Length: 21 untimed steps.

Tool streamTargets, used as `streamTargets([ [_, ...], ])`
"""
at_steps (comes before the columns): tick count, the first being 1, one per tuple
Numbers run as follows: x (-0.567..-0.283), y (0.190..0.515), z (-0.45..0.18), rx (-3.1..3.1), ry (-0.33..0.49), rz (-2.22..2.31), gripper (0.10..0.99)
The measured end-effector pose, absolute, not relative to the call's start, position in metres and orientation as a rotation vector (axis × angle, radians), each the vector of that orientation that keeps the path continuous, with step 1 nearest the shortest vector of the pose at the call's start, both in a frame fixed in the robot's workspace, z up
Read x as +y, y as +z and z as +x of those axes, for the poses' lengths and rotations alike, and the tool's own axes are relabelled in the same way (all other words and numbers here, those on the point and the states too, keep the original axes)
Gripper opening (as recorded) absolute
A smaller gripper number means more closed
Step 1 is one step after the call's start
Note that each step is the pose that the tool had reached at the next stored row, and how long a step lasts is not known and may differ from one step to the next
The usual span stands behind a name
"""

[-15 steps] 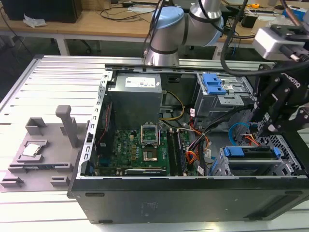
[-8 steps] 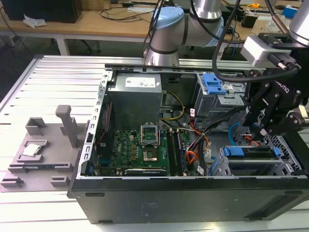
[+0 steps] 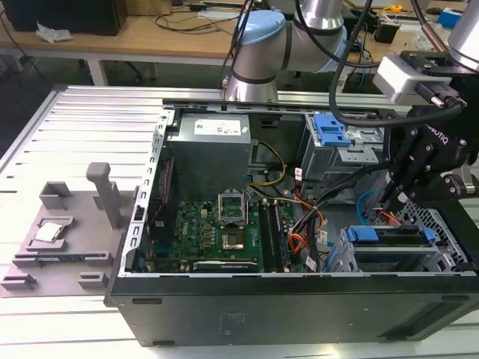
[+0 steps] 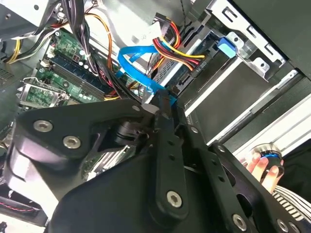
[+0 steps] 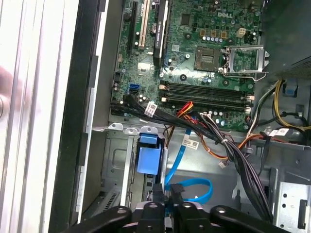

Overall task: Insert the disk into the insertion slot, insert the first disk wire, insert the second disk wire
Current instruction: 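Insert the second disk wire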

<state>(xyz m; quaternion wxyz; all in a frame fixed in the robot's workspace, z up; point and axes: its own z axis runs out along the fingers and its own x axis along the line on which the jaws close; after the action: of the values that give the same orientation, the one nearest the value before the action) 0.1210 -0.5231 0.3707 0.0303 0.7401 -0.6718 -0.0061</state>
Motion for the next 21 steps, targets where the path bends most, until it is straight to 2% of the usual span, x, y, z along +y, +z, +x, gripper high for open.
streamTargets([
  [6,-0.524,0.371,0.121,-2.069,-0.015,2.279,0.161],
  [11,-0.544,0.367,0.121,-2.077,-0.015,2.272,0.161],
  [14,-0.544,0.354,0.126,-2.111,-0.021,2.237,0.161],
  [21,-0.536,0.346,0.13,-2.11,-0.022,2.236,0.161],
])
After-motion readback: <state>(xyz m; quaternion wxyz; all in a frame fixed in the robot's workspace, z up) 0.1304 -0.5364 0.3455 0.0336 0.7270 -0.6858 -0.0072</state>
